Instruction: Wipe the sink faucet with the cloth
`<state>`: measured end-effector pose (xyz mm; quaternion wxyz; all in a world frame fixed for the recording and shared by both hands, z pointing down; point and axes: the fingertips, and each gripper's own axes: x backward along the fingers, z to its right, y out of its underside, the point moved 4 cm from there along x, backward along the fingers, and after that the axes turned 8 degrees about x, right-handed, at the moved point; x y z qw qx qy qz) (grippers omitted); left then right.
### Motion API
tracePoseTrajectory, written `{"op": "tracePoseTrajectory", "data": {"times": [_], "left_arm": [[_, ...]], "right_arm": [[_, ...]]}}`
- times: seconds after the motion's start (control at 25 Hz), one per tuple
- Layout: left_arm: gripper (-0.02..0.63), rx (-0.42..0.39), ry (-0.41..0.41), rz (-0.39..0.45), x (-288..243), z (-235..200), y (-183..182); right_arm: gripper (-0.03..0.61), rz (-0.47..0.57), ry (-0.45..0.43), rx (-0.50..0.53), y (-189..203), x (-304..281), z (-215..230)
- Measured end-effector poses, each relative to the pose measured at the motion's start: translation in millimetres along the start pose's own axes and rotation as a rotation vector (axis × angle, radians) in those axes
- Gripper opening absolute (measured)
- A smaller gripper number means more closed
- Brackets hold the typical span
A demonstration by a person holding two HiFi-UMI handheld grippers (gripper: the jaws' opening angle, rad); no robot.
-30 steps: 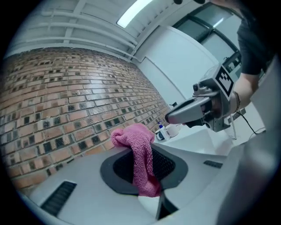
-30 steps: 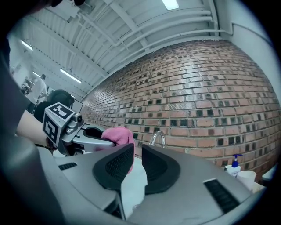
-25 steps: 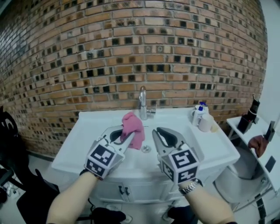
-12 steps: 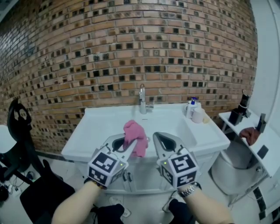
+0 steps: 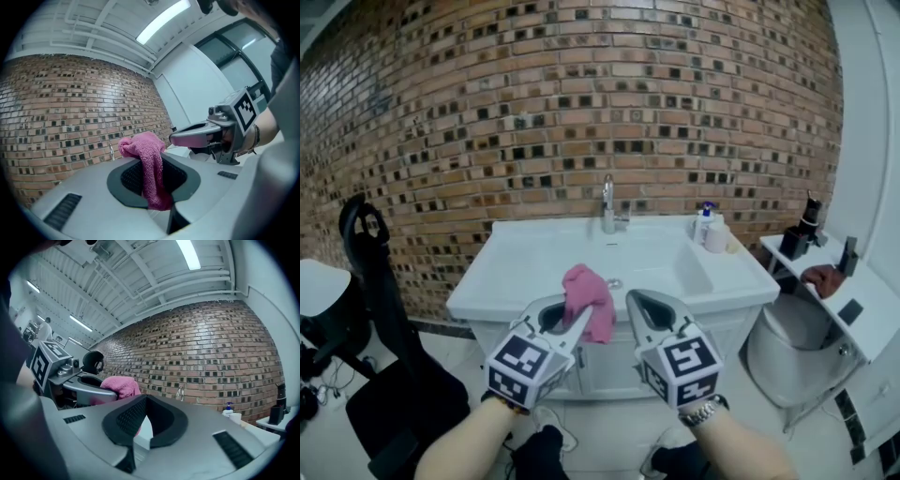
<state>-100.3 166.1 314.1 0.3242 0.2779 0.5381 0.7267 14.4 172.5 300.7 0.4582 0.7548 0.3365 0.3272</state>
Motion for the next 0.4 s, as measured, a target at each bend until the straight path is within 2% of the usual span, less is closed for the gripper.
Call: {"op": "tracePoseTrajectory", "data": {"times": [0.2, 0.4], "left_arm": [[0.067, 0.02, -0.019, 0.001, 17.6, 17.1, -9.0], [0.067, -0.003, -0.016, 0.017, 36.0, 28.7, -7.7]], "right_arm": [[0.009, 0.007, -0.009, -0.002, -4.3, 17.5, -10.6], [0.009, 0.009, 0.002, 0.011, -2.1, 33.0, -27.9]]}}
